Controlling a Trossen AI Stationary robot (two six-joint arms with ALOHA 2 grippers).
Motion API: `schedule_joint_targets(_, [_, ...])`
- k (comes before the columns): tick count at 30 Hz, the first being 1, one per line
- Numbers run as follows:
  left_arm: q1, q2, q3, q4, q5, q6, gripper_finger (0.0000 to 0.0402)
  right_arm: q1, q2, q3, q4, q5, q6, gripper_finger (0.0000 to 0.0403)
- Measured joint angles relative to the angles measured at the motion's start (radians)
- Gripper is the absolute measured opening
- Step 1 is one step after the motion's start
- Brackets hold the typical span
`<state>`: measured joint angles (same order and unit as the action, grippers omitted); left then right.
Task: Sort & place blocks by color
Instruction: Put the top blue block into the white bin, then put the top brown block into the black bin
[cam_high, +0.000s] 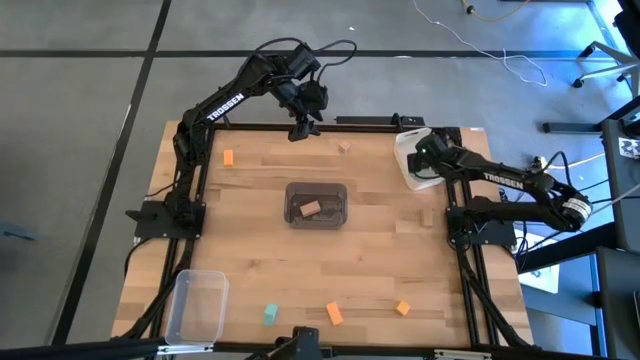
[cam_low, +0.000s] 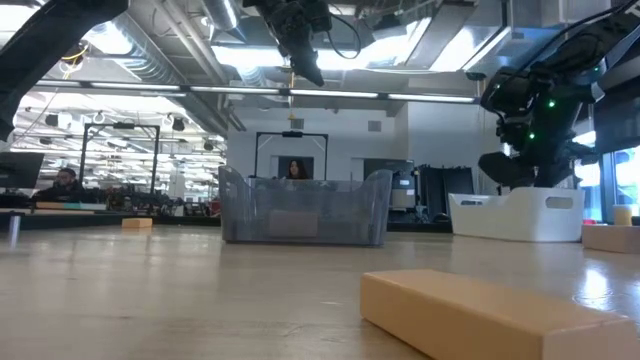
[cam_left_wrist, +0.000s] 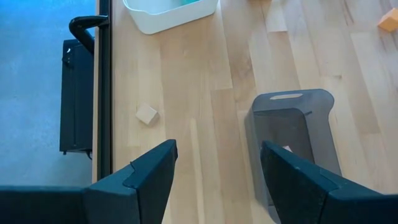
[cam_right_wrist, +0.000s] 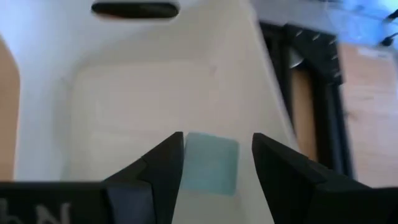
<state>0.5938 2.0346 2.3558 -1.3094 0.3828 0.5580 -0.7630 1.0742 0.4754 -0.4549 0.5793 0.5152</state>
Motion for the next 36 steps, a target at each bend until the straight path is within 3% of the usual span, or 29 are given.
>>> schedule_joint_targets(22, [0.000,0.000,0.000,-0.022,0.000,-0.005,0.0227,-0.013,-0.110,0.001,-0.068,0.198,-0.023,0.0193])
schedule_joint_targets(28, [0.000,0.000,0.000,-0.022,-0.001,-0.007,0.0227,0.011,-0.111,0.038,0.023,0.123,-0.164,0.0193])
schedule_joint_targets(36, [0.000,0.000,0.000,-0.091,-0.005,-0.065,0.0227,0.102,-0.164,0.298,-0.011,-0.058,-0.485,0.0193])
